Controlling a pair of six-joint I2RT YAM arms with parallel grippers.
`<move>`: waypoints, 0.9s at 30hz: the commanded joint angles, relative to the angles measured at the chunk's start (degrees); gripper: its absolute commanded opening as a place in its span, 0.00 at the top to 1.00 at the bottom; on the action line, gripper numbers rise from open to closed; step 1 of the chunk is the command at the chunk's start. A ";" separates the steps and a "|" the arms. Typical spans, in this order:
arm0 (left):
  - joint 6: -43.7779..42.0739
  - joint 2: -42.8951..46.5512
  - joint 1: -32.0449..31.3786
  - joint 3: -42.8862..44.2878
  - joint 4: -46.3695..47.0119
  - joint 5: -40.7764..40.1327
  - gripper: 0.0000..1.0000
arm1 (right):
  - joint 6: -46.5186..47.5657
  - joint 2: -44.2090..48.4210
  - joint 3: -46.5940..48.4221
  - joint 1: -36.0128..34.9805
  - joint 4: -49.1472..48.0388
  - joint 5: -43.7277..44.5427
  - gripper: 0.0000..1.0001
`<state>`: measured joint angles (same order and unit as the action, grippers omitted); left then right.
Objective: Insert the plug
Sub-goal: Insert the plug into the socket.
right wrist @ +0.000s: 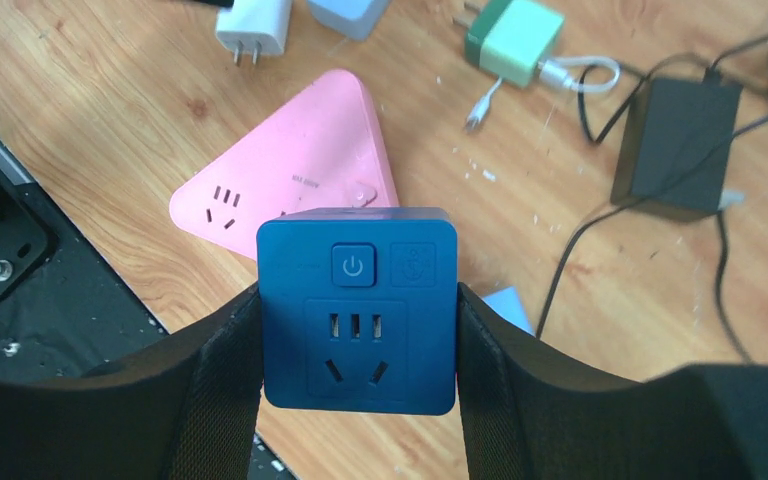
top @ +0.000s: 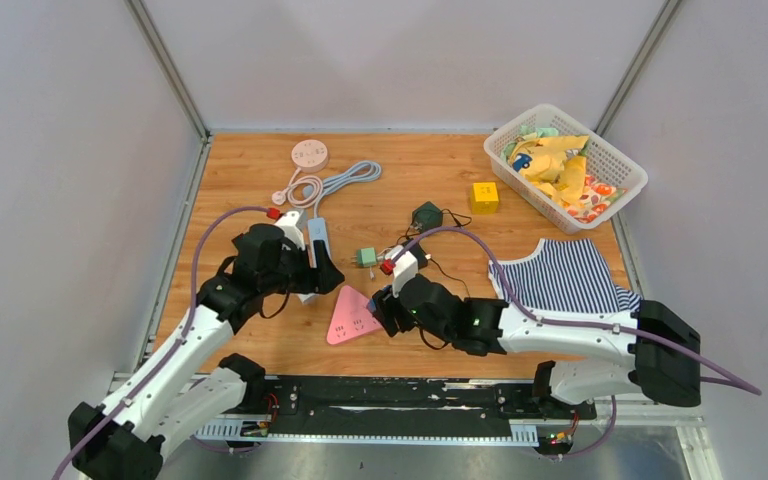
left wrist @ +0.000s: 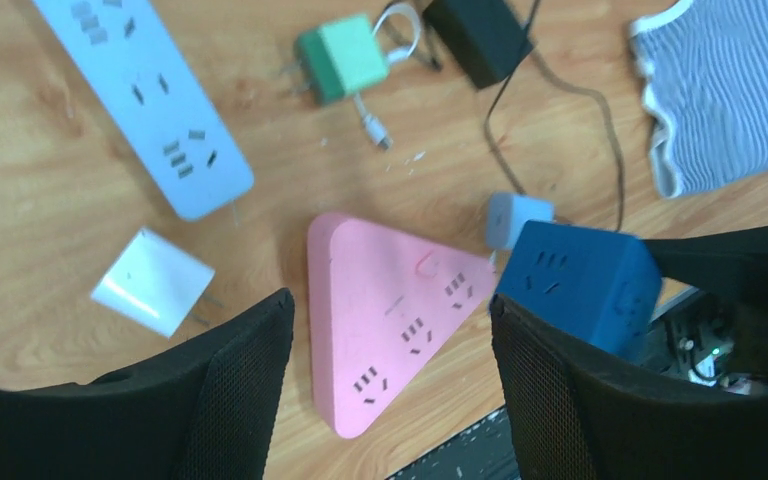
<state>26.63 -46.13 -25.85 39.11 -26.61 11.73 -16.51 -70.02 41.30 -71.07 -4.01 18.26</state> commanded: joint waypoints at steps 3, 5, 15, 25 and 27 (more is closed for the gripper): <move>5.25 -4.26 0.09 -6.80 4.55 2.80 0.33 | -18.21 -2.97 5.10 1.41 8.52 1.56 1.00; 7.00 -5.38 0.09 -8.55 6.76 4.88 0.37 | -20.31 -3.38 4.99 1.56 8.55 2.04 1.00; 8.88 -10.62 0.09 -12.47 10.97 7.23 0.44 | -25.51 -5.89 3.61 2.92 6.92 1.57 1.00; 10.07 -13.21 0.09 -14.63 14.00 10.00 0.54 | -26.96 -6.81 2.96 3.75 4.52 1.45 1.00; 10.39 -13.41 0.10 -15.21 14.86 10.15 0.55 | -26.96 -7.24 2.88 3.75 4.47 1.33 1.00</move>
<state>35.94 -59.16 -25.85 25.52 -14.61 20.23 -41.85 -76.16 44.49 -67.96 2.50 18.50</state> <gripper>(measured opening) 0.457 0.613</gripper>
